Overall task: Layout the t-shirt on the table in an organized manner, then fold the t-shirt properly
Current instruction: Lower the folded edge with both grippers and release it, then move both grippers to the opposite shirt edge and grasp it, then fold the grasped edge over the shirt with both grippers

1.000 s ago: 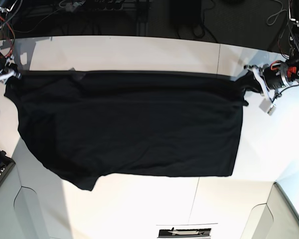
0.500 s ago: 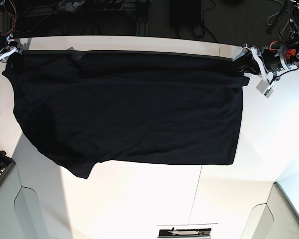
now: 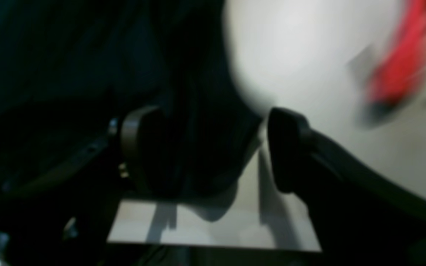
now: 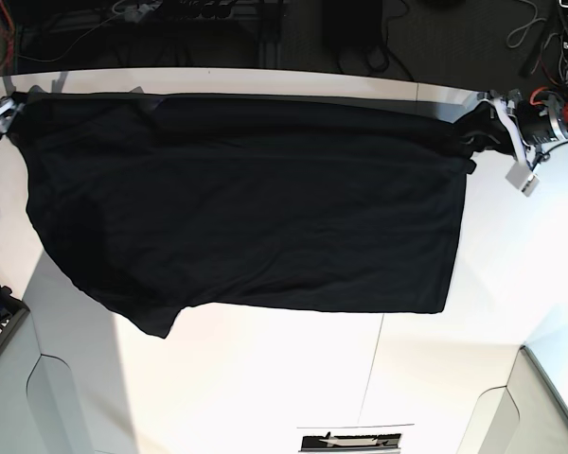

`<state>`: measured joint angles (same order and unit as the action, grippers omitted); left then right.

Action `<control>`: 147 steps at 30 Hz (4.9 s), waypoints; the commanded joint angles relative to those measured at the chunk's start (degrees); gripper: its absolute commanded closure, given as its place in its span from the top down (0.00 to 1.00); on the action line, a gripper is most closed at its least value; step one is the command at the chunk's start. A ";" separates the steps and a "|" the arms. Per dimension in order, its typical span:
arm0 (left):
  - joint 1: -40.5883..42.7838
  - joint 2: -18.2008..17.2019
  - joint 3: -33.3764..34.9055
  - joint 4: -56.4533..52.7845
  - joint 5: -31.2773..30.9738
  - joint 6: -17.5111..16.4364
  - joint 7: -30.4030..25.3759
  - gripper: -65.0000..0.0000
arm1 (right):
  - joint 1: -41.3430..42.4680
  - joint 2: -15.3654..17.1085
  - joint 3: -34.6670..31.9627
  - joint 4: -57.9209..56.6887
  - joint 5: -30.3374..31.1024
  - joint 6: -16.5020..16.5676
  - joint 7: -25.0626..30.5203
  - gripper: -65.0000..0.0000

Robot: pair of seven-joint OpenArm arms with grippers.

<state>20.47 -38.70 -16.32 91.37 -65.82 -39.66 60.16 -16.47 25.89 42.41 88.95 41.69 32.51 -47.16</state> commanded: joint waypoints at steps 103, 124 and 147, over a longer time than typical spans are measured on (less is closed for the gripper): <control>-55.39 8.55 19.34 -44.30 -8.28 -0.34 10.36 0.00 | 42.29 6.12 -24.81 -30.84 -2.14 -0.09 0.57 0.00; -35.80 2.03 19.34 -28.87 -19.17 -0.34 18.08 0.36 | 19.89 8.50 -20.72 -16.17 -3.93 -0.17 0.83 0.55; -35.67 3.39 19.37 -28.87 -17.97 -0.34 18.05 0.43 | 33.05 2.58 -29.03 -23.17 -5.49 -0.15 6.67 0.69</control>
<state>-13.98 -34.37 3.53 61.69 -82.67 -39.51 78.76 15.20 27.38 12.97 65.01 35.55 32.10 -41.74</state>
